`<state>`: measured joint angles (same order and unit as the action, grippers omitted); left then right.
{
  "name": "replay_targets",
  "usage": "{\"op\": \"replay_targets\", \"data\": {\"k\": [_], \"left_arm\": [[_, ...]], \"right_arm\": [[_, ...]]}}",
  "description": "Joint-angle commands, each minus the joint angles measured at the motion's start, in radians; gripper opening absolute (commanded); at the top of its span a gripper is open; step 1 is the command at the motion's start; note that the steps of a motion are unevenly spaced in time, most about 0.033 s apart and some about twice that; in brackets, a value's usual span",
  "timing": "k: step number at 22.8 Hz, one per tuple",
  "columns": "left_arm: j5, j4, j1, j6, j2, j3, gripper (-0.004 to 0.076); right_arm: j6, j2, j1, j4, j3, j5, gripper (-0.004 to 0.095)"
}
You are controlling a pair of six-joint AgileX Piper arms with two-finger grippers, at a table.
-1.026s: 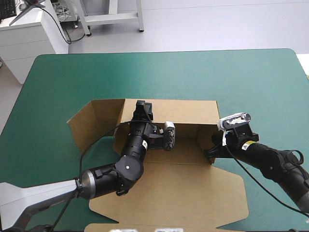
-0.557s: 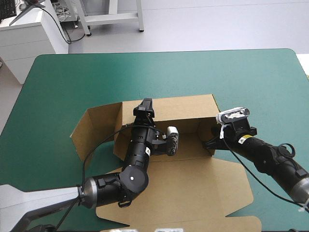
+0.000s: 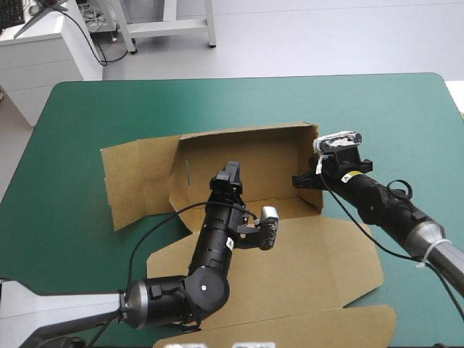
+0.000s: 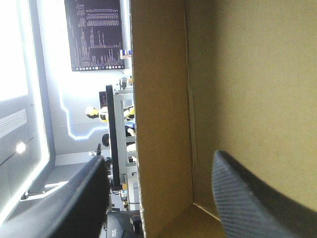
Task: Fold the box
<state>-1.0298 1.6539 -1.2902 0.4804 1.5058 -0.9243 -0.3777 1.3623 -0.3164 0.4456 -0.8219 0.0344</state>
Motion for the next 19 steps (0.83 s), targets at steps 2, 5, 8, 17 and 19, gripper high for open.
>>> {"op": "replay_targets", "data": {"k": [2,5,8,17,19], "left_arm": [[-0.051,0.051,-0.007,0.007,-0.036,-0.025,0.0225],[-0.026,0.049,-0.007,0.005,-0.036,-0.025,-0.0002],[0.060,-0.050,-0.003,-0.076,-0.036,-0.035,-0.0001],[-0.005,-1.336,0.240,-1.000,-0.036,-0.423,-0.0001],[-0.106,-1.530,0.393,-1.019,-0.036,-0.561,-0.0003]], "right_arm": [[-0.023,-0.022,0.033,-0.006,-0.062,-0.034,-0.0007],[-0.023,-0.022,0.095,-0.006,-0.066,0.016,-0.0008],[-0.030,-0.022,0.112,-0.006,-0.066,0.031,-0.0008],[-0.035,-0.022,0.112,-0.002,-0.068,0.035,-0.0008],[-0.032,-0.022,0.112,0.003,-0.068,0.039,-0.0008]]}}
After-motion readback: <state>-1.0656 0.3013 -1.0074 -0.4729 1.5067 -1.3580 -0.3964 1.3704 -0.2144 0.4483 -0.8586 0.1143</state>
